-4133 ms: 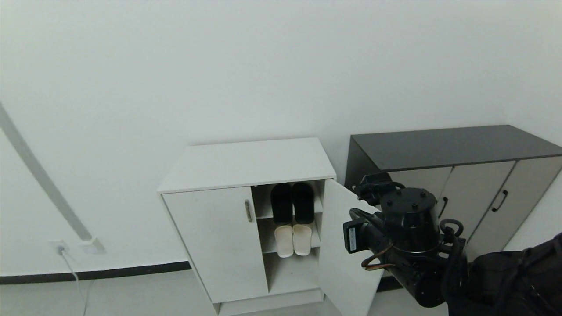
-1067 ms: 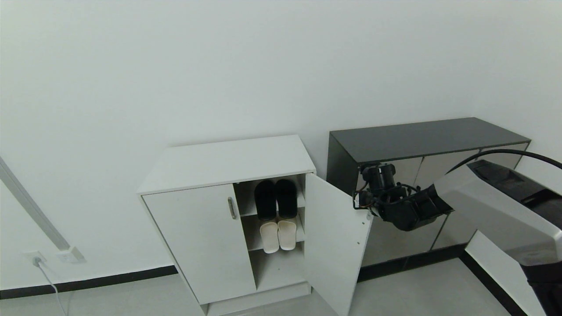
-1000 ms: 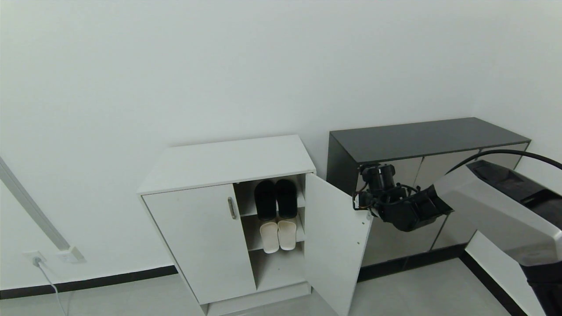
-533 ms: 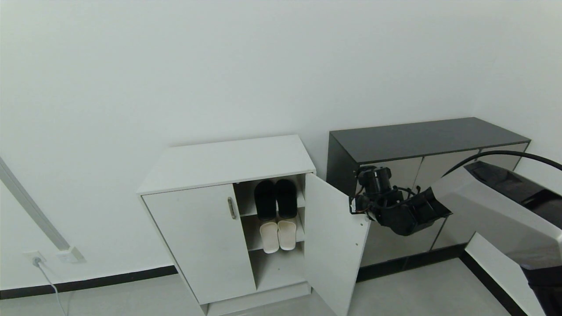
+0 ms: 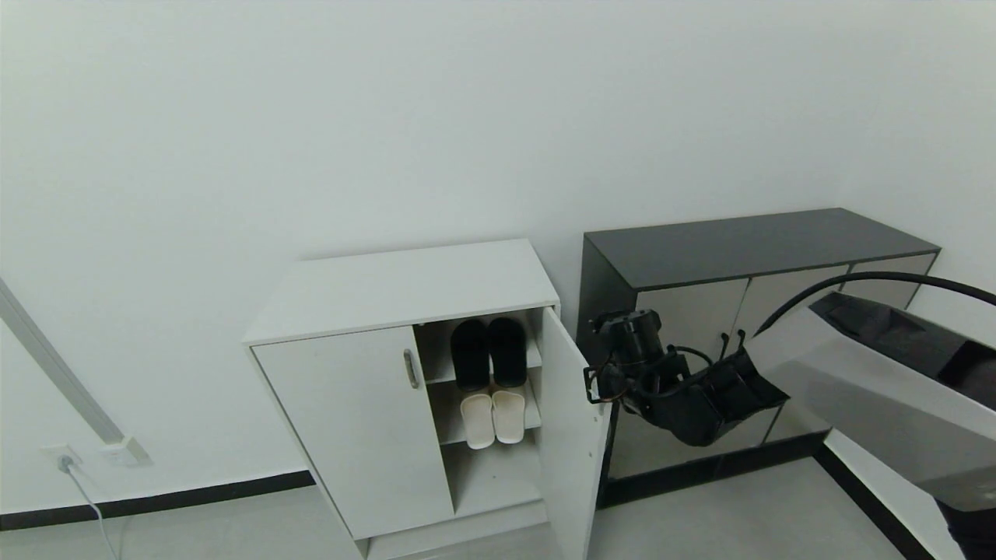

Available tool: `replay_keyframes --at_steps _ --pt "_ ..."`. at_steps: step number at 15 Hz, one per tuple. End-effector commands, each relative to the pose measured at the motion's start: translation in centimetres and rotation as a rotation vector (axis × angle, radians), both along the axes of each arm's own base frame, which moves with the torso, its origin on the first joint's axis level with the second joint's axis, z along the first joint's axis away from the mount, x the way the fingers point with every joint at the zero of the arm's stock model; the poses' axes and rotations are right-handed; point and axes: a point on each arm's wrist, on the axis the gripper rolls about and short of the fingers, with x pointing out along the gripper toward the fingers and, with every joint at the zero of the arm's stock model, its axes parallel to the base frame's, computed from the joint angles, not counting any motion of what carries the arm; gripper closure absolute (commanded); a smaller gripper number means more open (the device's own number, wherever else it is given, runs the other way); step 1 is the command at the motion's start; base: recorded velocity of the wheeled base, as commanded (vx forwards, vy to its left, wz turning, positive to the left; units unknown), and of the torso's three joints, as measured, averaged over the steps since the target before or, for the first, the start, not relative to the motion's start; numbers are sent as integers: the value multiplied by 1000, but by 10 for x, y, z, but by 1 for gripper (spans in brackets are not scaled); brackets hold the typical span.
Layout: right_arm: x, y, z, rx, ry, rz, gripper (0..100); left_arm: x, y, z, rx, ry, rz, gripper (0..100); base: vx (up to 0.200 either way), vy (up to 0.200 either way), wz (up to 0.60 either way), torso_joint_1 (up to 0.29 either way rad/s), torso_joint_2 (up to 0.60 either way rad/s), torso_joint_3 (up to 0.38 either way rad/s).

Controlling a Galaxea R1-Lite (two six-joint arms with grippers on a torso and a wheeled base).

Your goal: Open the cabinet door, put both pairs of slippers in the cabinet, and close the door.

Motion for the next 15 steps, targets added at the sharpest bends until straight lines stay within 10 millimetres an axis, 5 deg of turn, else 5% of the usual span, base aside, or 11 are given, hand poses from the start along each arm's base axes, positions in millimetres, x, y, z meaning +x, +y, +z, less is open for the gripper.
replay_keyframes --at_steps 1,7,15 --pt "-20 14 16 25 -14 43 100 0 0 0 -2 1 1 100 0 0 0 0 0 0" --pt "-69 27 37 109 -31 230 100 0 0 0 -4 1 2 100 0 0 0 0 0 0" --pt "-85 19 20 56 -96 293 100 0 0 0 -4 1 2 100 0 0 150 1 1 1"
